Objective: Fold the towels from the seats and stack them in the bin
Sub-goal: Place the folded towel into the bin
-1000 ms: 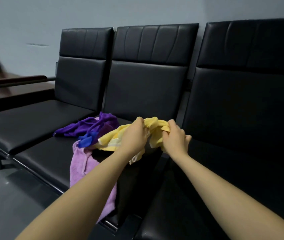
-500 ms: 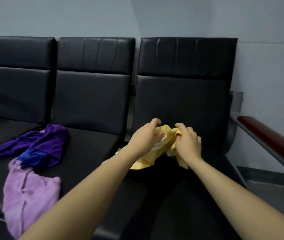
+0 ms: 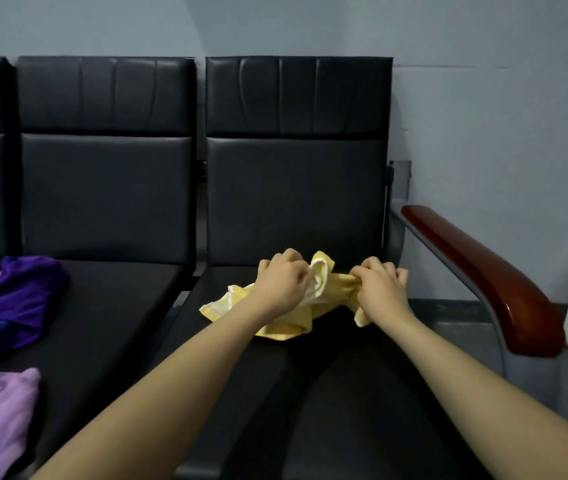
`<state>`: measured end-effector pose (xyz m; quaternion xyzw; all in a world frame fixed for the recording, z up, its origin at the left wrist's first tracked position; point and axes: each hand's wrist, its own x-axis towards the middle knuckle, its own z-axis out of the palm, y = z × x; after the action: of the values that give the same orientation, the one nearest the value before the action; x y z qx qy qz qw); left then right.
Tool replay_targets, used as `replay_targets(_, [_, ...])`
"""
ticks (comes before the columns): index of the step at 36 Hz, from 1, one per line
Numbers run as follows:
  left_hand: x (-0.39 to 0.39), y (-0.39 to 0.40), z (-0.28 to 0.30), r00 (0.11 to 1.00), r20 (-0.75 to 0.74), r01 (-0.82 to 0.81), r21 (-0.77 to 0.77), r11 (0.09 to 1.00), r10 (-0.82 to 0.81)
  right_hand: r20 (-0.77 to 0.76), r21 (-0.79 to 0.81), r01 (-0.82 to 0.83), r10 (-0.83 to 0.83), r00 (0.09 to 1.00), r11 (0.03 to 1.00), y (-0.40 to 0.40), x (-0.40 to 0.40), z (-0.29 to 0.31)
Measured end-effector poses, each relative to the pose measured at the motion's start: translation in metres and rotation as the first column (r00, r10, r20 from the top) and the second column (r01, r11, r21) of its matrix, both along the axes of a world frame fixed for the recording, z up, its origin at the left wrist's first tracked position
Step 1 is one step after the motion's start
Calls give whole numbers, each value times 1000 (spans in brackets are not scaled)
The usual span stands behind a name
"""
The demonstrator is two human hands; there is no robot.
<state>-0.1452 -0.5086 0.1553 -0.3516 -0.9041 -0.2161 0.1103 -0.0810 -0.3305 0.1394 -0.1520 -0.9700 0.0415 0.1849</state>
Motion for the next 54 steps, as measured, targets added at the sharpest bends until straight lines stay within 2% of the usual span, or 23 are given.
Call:
replay_targets(2, [1, -2, -2, 996, 76, 41, 35, 999, -43, 17, -42, 1, 0, 1000, 999, 5, -1, -6])
replay_targets(4, [2, -6, -4, 990, 140, 15, 40, 999, -21, 47, -124, -25, 31, 998, 992, 9, 0, -14])
replay_targets(7, [1, -11, -7, 966, 232, -144, 98, 985, 118, 97, -150, -123, 138, 986, 981, 9, 3, -27])
replay_targets(9, [0, -13, -9, 949, 246, -233, 127, 964, 197, 67, -158, -192, 204, 977, 969, 5, 4, -34])
replay_targets(12, [0, -16, -8, 942, 169, -306, 87, 948, 289, 84, -165, -272, 288, 954, 948, -7, 5, -36])
replay_targets(15, [-4, -23, -8, 940, 21, -341, 66, 938, 340, 247, -40, -332, 331, 911, 943, -14, 3, -34])
replay_targets(17, [-8, -30, -5, 929, -27, -367, 91, 926, 370, 332, 24, -384, 355, 874, 923, -16, 1, -34])
replay_targets(21, [-14, -50, 2, 897, -39, -432, 137, 891, 441, 364, -115, -385, 399, 841, 916, -16, 3, -33])
replay_targets(25, [-16, -61, -4, 911, -3, -408, 153, 900, 413, 304, -316, -392, 483, 821, 864, -17, 2, -31])
replay_targets(28, [-10, -60, -14, 895, 9, -446, 50, 894, 446, 309, -382, -407, 530, 790, 830, -26, 0, -29])
replay_targets(31, [-6, -58, -26, 916, -98, -402, -181, 898, 390, 195, -453, -380, 506, 840, 806, -40, -2, -29])
replay_targets(35, [2, -54, -36, 962, 68, -218, -390, 895, 264, 111, -260, -316, 354, 929, 912, -51, -13, -35])
replay_targets(39, [8, -59, -49, 953, 167, -115, -571, 813, 252, 265, -213, -262, 314, 912, 941, -53, -25, -47])
replay_targets(43, [1, -66, -62, 940, 187, -137, -563, 815, 287, 423, -172, -229, 282, 861, 958, -54, -30, -58])
replay_targets(45, [-6, -66, -67, 943, 152, -170, -540, 824, 295, 409, -119, -239, 267, 872, 964, -56, -32, -54])
replay_targets(49, [-20, -65, -72, 947, -67, -309, -471, 826, 315, 420, -66, -261, 264, 868, 963, -63, -35, -39])
replay_targets(52, [-25, -65, -74, 891, -233, -452, -403, 796, 389, 415, -89, -250, 264, 871, 964, -64, -36, -37])
replay_targets(54, [-28, -66, -76, 848, -314, -519, -329, 789, 427, 328, -116, -190, 218, 919, 975, -65, -37, -41])
